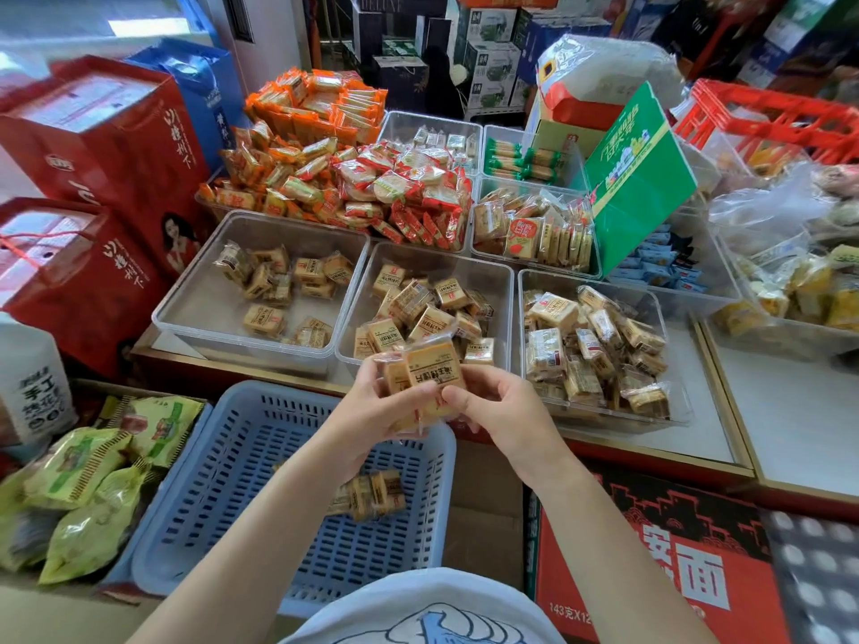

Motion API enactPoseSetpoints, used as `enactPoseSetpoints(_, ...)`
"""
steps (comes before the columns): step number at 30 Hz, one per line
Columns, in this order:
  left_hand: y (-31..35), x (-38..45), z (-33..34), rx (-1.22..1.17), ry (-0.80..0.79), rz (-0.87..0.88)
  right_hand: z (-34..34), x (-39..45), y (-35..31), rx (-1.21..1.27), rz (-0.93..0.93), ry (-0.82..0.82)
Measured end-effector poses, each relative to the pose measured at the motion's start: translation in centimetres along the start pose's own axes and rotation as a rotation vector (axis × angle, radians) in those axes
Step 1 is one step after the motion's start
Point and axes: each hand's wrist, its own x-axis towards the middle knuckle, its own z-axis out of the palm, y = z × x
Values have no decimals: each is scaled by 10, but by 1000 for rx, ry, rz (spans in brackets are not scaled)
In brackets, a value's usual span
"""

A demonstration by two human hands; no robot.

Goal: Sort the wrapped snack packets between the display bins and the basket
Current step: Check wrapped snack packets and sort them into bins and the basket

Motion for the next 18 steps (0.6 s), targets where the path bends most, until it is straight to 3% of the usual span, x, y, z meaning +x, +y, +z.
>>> enactPoseSetpoints(6,-3,0,1,-128,57,-4,4,5,5,30,37,96)
enactPoseSetpoints(10,0,-2,2,-87,19,-5,10,1,8,73,101,40)
enactPoseSetpoints(18,2,-6,0,-130,-43,-62,14,3,14,77,41,49)
